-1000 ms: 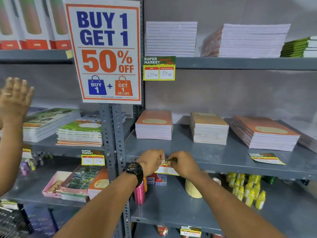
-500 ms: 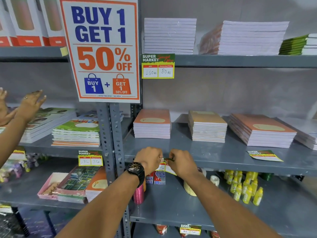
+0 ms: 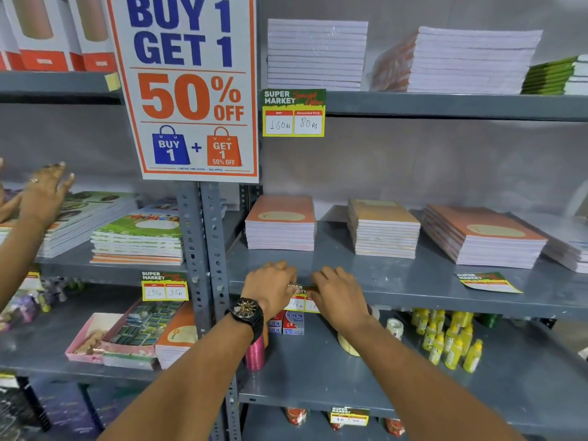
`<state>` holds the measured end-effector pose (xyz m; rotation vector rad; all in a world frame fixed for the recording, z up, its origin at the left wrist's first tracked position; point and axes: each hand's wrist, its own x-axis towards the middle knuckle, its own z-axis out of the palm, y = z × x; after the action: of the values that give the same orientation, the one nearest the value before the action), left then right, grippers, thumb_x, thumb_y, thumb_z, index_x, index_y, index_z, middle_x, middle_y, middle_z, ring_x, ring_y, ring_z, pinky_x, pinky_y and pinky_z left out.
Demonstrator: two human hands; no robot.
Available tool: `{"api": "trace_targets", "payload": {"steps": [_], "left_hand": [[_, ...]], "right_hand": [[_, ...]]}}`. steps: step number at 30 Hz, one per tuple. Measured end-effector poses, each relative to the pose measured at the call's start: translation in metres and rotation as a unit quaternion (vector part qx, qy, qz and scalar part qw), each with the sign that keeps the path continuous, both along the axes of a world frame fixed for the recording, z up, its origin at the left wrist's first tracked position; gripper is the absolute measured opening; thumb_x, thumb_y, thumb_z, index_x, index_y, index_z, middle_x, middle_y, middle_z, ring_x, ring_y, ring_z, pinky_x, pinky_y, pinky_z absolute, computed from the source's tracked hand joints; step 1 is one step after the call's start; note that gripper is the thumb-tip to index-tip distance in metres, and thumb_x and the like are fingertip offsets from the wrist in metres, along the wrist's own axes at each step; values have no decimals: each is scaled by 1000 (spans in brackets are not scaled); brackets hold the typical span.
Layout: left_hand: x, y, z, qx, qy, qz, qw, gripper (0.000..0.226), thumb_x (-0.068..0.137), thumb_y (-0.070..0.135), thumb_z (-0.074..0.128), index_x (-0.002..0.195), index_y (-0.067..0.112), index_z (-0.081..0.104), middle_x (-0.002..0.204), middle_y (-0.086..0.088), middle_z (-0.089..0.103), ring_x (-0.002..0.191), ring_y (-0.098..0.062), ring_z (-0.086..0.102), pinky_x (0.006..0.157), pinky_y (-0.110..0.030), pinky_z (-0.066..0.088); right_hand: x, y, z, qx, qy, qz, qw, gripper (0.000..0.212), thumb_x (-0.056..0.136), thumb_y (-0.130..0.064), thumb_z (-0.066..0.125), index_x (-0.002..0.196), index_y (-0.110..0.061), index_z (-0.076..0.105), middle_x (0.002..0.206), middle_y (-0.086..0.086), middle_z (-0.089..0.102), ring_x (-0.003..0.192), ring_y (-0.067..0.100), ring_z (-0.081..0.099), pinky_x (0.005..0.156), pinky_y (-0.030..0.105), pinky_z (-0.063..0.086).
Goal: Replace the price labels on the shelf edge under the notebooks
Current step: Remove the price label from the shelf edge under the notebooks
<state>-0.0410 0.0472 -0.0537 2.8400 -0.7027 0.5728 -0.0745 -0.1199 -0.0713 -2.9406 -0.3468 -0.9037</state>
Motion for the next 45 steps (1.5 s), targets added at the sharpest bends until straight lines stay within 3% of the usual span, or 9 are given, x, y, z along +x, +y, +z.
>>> {"api": "trace_targets", "payload": {"steps": [4, 8, 11, 16, 28, 33, 37, 41, 45], "left_hand": [[2, 19, -10, -8, -6, 6, 1000, 27, 88, 39, 58, 111, 26, 56, 111, 4, 58, 108, -22, 52, 89, -40, 42], [3, 34, -15, -3, -14, 15, 1000, 34, 89, 36, 57, 122, 27, 55, 120, 4, 60, 114, -22, 50, 98, -40, 35], [1, 39, -17, -8, -10, 9, 1000, 35, 92, 33, 54, 126, 26, 54, 125, 4, 59, 118, -21, 49, 100, -39, 35], [0, 39, -21, -10, -1, -1, 1000, 34, 94, 31, 50, 128, 26, 53, 128, 3, 59, 117, -21, 53, 101, -38, 36], [2, 37, -25, -9, -18, 10, 1000, 32, 94, 30, 48, 126, 26, 55, 125, 4, 60, 114, -22, 53, 98, -39, 37], [-9, 22, -19, -109, -11, -18, 994, 56, 89, 28, 54, 142, 18, 36, 140, -3, 46, 124, -24, 46, 101, -43, 38], [-14, -15, -3, -134, -38, -80, 987, 57, 87, 28, 52, 141, 19, 34, 140, -1, 47, 122, -22, 47, 102, -39, 40], [-12, -67, 9, -139, -50, -129, 981, 46, 88, 26, 52, 133, 20, 45, 133, -1, 53, 116, -25, 52, 98, -41, 44], [-21, -137, 16, -144, -36, -176, 973, 38, 91, 26, 50, 128, 19, 52, 126, -2, 58, 112, -27, 55, 96, -41, 45]], "right_hand": [[-7, -6, -30, -127, -82, 172, 973, 26, 91, -31, 55, 110, -16, 62, 114, 2, 66, 110, 23, 60, 97, 35, 45], [-5, -17, -54, -216, -19, 155, 964, 57, 94, -29, 47, 145, -6, 36, 152, 12, 39, 142, 27, 33, 117, 45, 22], [-2, -20, -61, -251, 14, 118, 961, 66, 95, -26, 42, 151, -4, 15, 159, 15, 17, 149, 29, 12, 119, 46, 3], [5, -27, -70, -280, 14, 99, 955, 70, 98, -30, 34, 151, -3, -2, 161, 15, -2, 148, 30, -12, 119, 46, -11], [7, -30, -61, -316, 24, 111, 942, 69, 99, -34, 34, 152, -5, 2, 162, 12, 3, 150, 27, -3, 120, 44, -7], [-7, -37, -28, -125, -29, 219, 967, 55, 89, -18, 52, 142, -13, 40, 154, 9, 37, 143, 25, 32, 119, 42, 23], [-18, -72, 3, 118, -60, 136, 982, 40, 90, -13, 56, 129, -14, 55, 135, 6, 57, 123, 25, 52, 104, 40, 44], [-33, -131, 27, 216, -65, 65, 972, 33, 85, -12, 55, 117, -11, 63, 115, 7, 68, 107, 26, 62, 94, 34, 47], [-54, -214, 37, 295, -16, -53, 954, 35, 84, -13, 61, 118, -16, 61, 111, 9, 68, 101, 26, 64, 90, 32, 48]]}}
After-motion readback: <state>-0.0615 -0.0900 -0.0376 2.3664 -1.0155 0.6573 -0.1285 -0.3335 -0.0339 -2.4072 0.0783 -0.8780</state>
